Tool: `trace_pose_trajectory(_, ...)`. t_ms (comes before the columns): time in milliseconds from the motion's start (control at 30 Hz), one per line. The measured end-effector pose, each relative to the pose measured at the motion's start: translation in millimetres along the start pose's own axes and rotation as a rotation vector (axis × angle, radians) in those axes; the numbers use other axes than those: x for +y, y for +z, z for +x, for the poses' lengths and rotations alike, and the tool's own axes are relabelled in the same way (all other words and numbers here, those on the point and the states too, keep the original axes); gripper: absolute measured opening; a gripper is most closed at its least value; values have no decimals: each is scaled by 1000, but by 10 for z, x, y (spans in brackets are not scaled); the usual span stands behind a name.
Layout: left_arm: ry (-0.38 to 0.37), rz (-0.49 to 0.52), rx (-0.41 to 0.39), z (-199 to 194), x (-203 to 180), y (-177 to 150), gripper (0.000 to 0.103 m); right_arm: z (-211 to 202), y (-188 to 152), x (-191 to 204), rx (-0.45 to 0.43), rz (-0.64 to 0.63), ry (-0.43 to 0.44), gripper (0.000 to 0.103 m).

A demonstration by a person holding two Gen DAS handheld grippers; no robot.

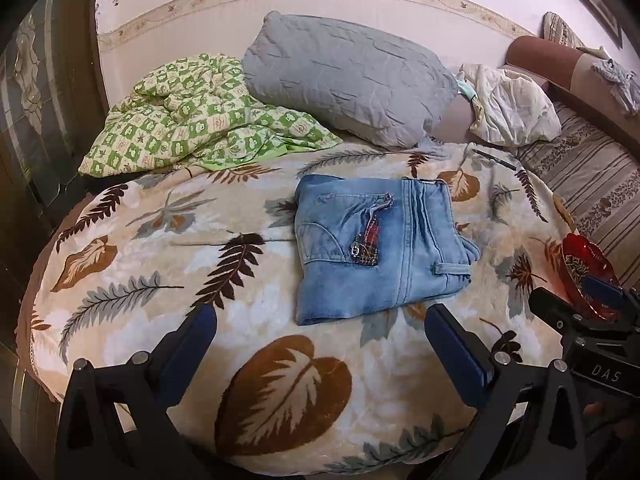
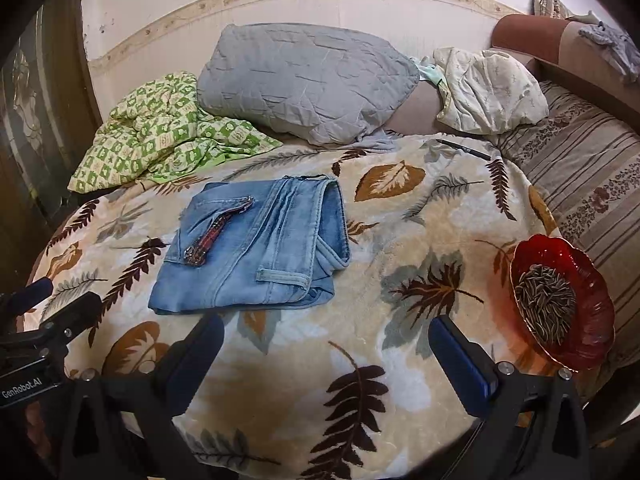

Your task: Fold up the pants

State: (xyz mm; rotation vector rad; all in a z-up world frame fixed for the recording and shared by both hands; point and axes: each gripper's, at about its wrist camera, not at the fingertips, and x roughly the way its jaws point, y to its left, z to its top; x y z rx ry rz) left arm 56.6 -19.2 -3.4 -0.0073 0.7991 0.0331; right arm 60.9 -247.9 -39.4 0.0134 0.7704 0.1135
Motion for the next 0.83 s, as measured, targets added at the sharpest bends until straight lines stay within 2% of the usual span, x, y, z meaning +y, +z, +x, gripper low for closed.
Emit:
trace_pose_trajectory(700, -11, -39, 12, -5, -38, 14, 103, -7, 29, 14, -1, 1, -10, 103)
trace_pose_trajectory(833, -68, -38, -6, -39, -21, 19, 103, -4, 22, 24, 1, 1, -4, 103)
